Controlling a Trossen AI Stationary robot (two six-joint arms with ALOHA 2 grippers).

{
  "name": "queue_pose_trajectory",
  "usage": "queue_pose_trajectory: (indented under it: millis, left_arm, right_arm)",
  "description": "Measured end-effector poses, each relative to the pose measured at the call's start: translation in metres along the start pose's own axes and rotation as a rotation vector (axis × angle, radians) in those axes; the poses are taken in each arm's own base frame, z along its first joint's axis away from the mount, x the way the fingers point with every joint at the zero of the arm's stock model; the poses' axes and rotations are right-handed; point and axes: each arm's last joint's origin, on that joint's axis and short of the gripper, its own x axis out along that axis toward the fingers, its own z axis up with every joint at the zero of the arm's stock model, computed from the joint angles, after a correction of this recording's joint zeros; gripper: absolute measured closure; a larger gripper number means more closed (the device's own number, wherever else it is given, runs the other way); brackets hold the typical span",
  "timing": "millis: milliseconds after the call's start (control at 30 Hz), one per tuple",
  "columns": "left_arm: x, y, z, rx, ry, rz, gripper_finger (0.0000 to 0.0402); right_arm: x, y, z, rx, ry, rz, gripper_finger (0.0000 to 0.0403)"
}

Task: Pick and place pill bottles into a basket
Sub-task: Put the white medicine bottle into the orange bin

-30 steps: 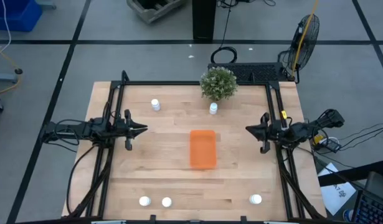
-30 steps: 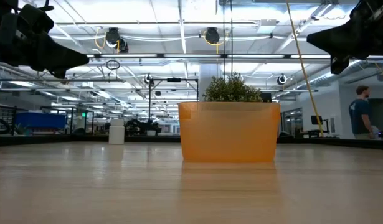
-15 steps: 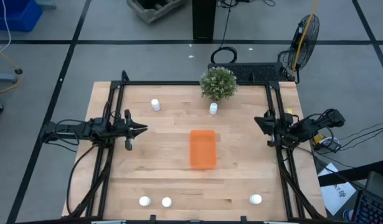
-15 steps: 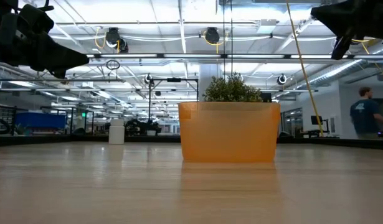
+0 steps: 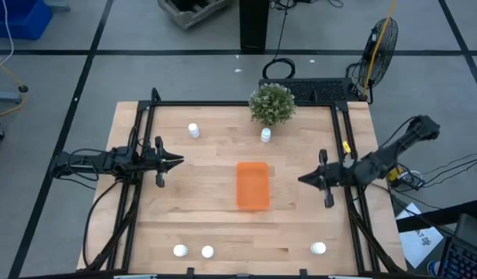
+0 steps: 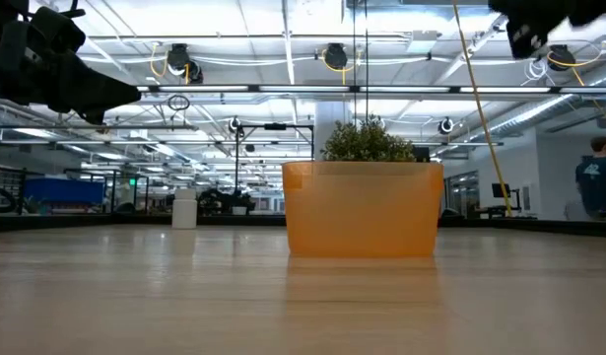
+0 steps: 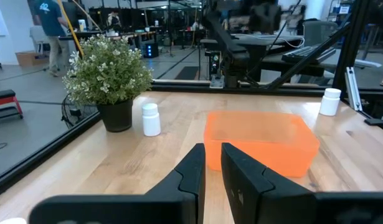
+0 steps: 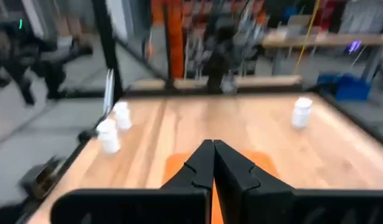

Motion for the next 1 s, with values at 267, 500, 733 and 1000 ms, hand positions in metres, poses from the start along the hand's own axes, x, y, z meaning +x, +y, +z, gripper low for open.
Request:
queue_pose_trajectory:
  millis: [267,500,733,1000]
  left_arm:
    - [0.0,0.0,0.0,0.0,0.0,0.0,0.0346]
    - [0.0,0.0,0.0,0.0,-0.001,0.0,0.0346]
    - [0.0,0.0,0.0,0.0,-0.001,0.0,0.0346]
    - [0.0,0.0,0.0,0.0,-0.002,0.0,0.0346]
  right_arm:
    - [0.022,0.064,0.057,-0.089,0.317,0.077,0.0403]
    - [0.028,0.12,0.062,0.03,0.602,0.001,0.0378]
    - [0.027,0.149,0.029,0.297,0.933,-0.162,0.0259]
    - [0.03,0.164,0.003,0.369,1.095,-0.267,0.0122]
